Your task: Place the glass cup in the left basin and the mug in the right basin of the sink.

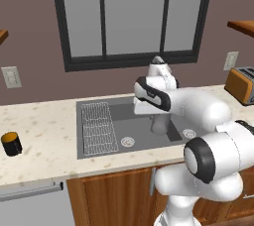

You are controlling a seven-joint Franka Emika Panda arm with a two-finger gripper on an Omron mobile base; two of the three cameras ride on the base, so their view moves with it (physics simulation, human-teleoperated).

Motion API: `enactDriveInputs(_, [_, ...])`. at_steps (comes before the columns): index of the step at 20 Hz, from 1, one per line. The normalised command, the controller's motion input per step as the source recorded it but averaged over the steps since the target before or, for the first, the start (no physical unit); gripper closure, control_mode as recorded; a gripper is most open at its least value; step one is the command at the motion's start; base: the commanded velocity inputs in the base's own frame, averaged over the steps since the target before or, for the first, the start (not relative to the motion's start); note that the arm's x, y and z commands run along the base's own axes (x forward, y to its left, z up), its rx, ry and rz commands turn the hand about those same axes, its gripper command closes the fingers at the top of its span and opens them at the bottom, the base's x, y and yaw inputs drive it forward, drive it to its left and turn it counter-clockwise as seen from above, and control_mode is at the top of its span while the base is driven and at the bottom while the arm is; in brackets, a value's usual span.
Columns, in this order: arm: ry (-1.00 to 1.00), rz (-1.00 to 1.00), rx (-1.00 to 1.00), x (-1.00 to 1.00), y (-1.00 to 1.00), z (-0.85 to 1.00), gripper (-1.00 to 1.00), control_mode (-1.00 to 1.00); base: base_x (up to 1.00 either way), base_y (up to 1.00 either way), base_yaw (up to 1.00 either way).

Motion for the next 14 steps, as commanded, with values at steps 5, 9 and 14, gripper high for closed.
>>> enactDriveInputs(5, [0.00,0.00,-0.07,0.43,0.10,-0.31,1.00,-1.00,0.00,0.00,0.00])
enactDriveInputs(9, [0.00,0.01,-0.03,0.34,0.08,-0.26,1.00,-1.00,0.00,0.00,0.00])
enactDriveInputs(14, [0.07,0.00,0.00,0.30,0.06,-0.24,1.00,-1.00,0.00,0.00,0.00])
